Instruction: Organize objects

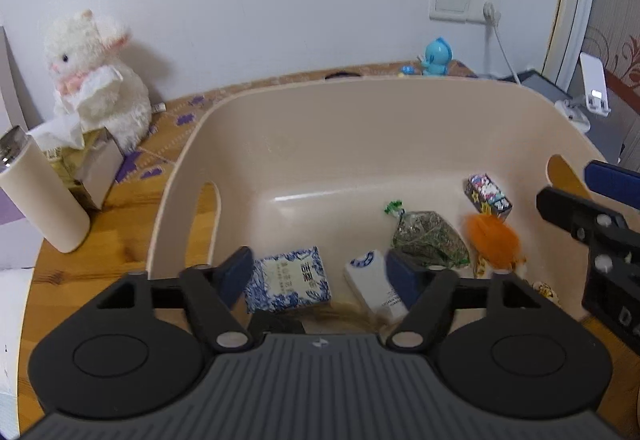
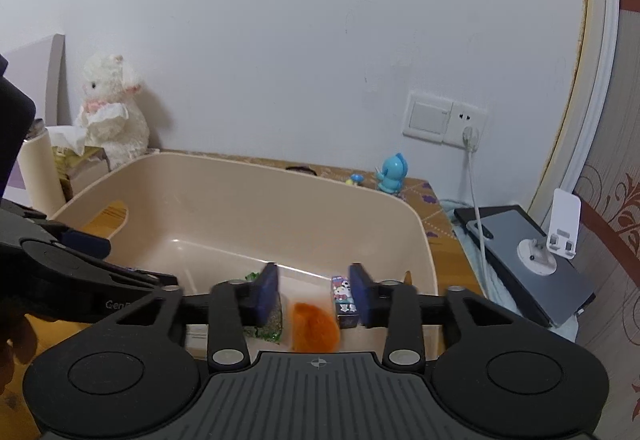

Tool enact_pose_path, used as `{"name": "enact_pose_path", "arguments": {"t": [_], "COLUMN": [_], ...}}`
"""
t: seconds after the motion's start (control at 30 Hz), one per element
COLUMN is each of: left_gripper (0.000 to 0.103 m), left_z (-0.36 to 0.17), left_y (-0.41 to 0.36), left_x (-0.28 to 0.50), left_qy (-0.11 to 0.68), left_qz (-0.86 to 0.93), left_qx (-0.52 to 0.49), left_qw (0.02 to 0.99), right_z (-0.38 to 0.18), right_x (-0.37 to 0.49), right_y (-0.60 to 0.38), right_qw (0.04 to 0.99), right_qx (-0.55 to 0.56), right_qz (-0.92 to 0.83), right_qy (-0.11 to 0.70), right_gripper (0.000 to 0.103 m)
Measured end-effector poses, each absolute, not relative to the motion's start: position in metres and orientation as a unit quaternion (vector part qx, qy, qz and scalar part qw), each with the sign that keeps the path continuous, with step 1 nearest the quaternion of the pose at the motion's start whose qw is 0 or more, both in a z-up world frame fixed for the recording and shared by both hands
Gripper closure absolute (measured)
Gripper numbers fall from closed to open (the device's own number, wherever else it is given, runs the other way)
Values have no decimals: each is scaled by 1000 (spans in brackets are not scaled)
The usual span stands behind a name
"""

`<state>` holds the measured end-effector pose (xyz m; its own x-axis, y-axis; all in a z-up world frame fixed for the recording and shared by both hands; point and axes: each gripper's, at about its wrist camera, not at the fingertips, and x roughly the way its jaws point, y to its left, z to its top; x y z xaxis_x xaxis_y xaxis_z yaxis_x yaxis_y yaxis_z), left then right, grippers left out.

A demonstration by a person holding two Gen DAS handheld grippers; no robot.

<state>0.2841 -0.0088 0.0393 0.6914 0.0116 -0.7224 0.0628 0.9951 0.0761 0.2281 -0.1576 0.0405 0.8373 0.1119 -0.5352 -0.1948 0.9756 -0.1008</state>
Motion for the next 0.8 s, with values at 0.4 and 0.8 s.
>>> {"name": "enact_pose_path", "arguments": {"t": [0.4, 0.8], "left_gripper": [23, 23], "left_z": [70, 108], "left_y": [-6, -13], "left_x": [243, 172], "left_qy": [352, 291], "left_qz": [-7, -28], "left_qx": [64, 70], "left_qw": [934, 954], "right_z": [68, 97], "right_x": [188, 128], "right_y": [-168, -174], "right_qw": [964, 973], "right_qx": [-59, -54], "right_qz": [90, 94], "right_qy": [244, 202], "right_gripper": [41, 37]}}
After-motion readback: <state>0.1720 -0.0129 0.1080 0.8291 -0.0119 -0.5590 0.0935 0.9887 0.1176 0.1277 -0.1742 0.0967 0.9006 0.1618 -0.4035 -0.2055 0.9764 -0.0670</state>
